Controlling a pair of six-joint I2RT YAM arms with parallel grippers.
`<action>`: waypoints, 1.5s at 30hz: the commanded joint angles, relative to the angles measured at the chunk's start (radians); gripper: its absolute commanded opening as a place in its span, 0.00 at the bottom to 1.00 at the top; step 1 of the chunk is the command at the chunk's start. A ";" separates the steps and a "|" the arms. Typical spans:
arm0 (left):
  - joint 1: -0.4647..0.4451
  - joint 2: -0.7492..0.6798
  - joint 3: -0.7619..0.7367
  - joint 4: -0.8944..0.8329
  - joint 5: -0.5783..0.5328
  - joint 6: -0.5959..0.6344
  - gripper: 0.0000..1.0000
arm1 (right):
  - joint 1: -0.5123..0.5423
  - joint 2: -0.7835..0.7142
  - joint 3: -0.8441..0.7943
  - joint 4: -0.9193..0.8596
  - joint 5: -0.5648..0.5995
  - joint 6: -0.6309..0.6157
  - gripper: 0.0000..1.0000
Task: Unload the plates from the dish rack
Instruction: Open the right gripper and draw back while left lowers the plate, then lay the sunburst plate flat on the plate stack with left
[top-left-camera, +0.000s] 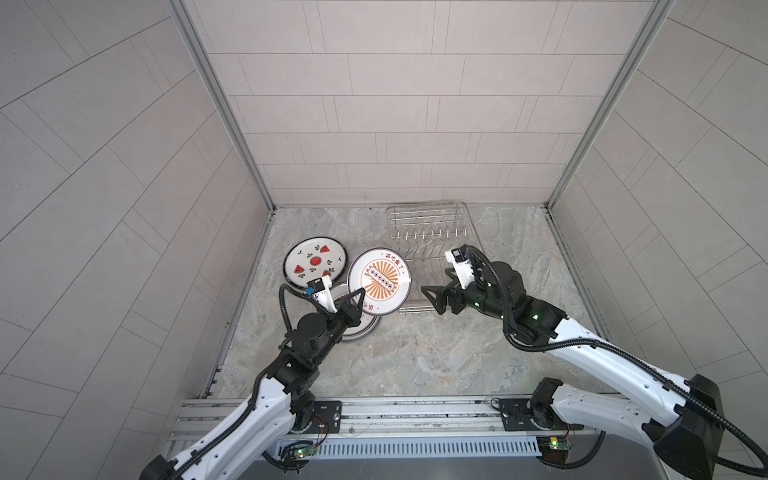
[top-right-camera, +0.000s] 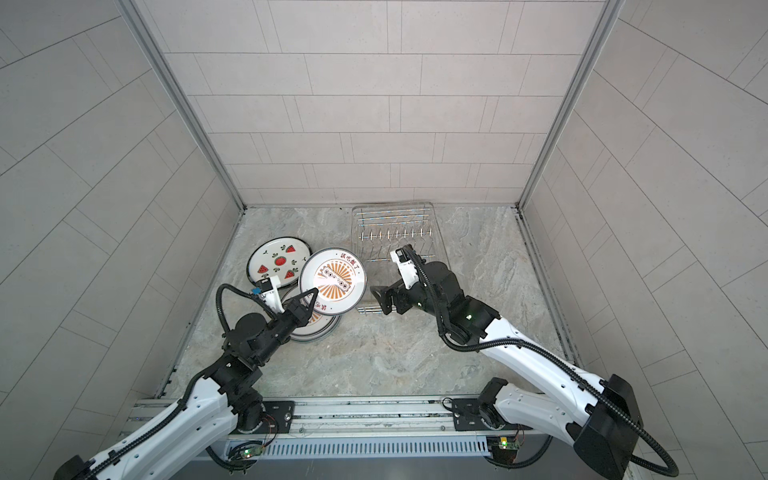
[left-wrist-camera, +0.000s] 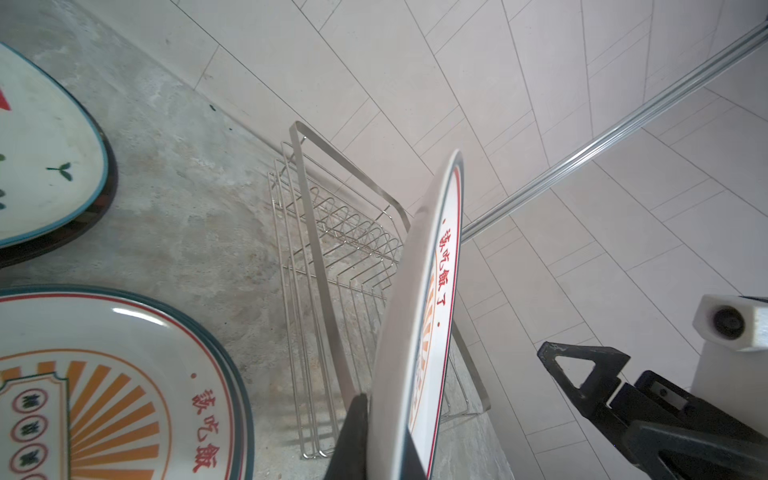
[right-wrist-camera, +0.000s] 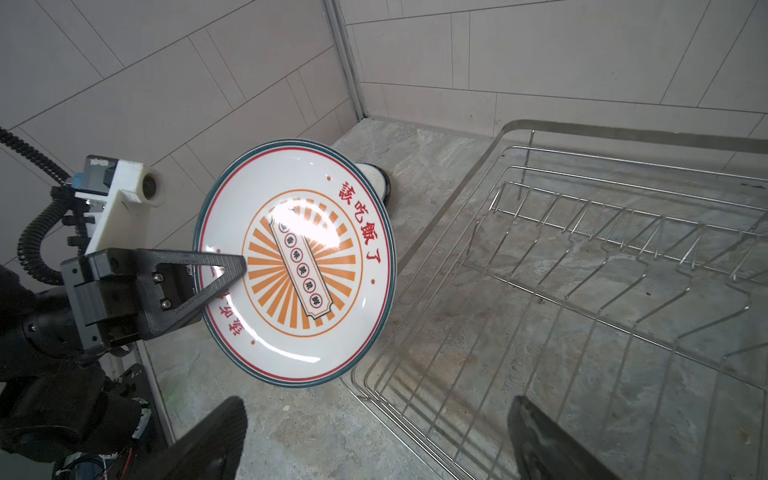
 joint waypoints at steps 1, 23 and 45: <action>0.034 -0.016 0.038 -0.013 -0.041 -0.038 0.00 | 0.018 0.013 0.025 0.059 0.035 -0.029 1.00; 0.207 -0.100 0.093 -0.373 -0.084 -0.287 0.00 | 0.113 0.307 0.179 0.100 0.059 -0.062 1.00; 0.206 -0.138 0.162 -0.709 -0.090 -0.493 0.00 | 0.180 0.444 0.222 0.197 -0.038 -0.095 0.98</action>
